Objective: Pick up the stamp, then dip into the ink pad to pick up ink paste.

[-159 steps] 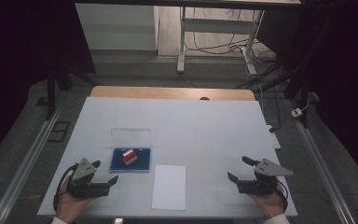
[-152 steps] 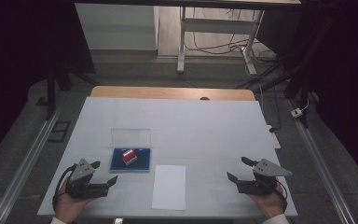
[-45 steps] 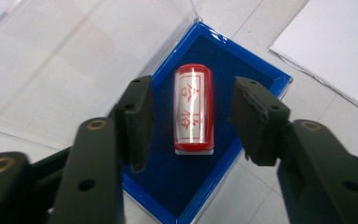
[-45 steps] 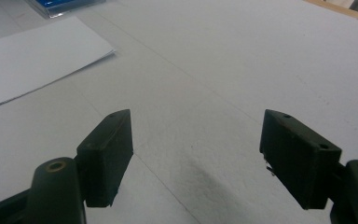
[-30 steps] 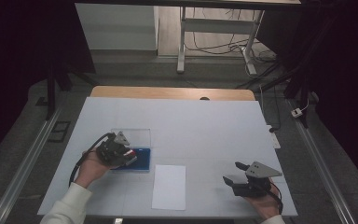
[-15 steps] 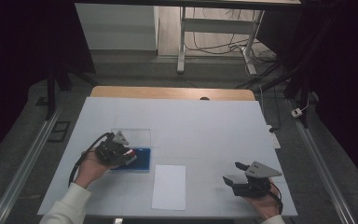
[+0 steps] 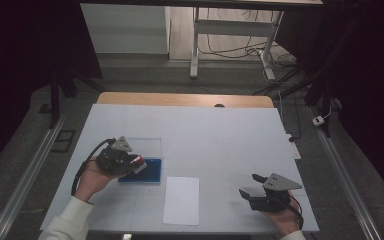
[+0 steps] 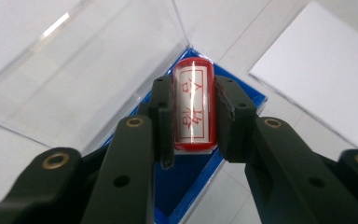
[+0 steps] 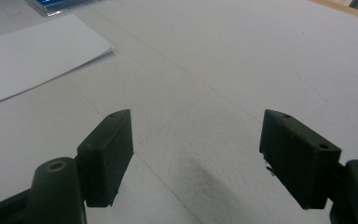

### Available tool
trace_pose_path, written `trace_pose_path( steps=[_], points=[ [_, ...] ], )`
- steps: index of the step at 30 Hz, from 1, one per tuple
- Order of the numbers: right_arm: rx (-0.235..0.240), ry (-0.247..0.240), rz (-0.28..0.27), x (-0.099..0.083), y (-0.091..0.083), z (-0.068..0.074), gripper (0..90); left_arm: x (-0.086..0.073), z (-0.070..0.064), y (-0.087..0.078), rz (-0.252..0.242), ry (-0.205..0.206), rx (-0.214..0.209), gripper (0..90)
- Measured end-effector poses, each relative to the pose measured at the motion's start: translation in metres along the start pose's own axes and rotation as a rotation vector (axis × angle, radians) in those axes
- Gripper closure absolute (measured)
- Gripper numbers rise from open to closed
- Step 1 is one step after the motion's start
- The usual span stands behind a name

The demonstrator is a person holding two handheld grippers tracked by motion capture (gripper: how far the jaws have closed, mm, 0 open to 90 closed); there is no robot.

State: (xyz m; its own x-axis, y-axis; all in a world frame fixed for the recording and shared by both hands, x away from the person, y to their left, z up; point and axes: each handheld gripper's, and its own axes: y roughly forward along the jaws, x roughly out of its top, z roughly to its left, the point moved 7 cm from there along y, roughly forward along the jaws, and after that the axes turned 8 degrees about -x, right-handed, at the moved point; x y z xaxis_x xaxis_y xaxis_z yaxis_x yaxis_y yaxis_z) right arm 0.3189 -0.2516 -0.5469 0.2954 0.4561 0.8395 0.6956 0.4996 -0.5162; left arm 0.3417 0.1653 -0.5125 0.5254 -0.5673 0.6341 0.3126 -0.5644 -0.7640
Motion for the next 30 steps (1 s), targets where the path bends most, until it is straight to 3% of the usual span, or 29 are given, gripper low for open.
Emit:
trace_pose_path(
  steps=[7,17,23,30],
  points=[
    [-0.001,-0.001,0.002,0.0,0.0,0.0,25.3,0.004,-0.002,-0.011,-0.043,-0.001,0.003,70.4],
    [0.005,0.001,0.002,-0.001,0.0,0.001,25.3,0.006,-0.001,-0.015,-0.058,-0.002,0.009,70.4],
    [0.005,0.004,0.007,-0.002,-0.001,0.001,25.4,0.008,-0.002,-0.012,-0.055,0.01,0.005,70.4],
    [0.01,-0.003,0.016,-0.002,0.0,0.002,25.3,0.007,0.002,-0.003,-0.009,0.019,0.025,70.5]
  ],
)
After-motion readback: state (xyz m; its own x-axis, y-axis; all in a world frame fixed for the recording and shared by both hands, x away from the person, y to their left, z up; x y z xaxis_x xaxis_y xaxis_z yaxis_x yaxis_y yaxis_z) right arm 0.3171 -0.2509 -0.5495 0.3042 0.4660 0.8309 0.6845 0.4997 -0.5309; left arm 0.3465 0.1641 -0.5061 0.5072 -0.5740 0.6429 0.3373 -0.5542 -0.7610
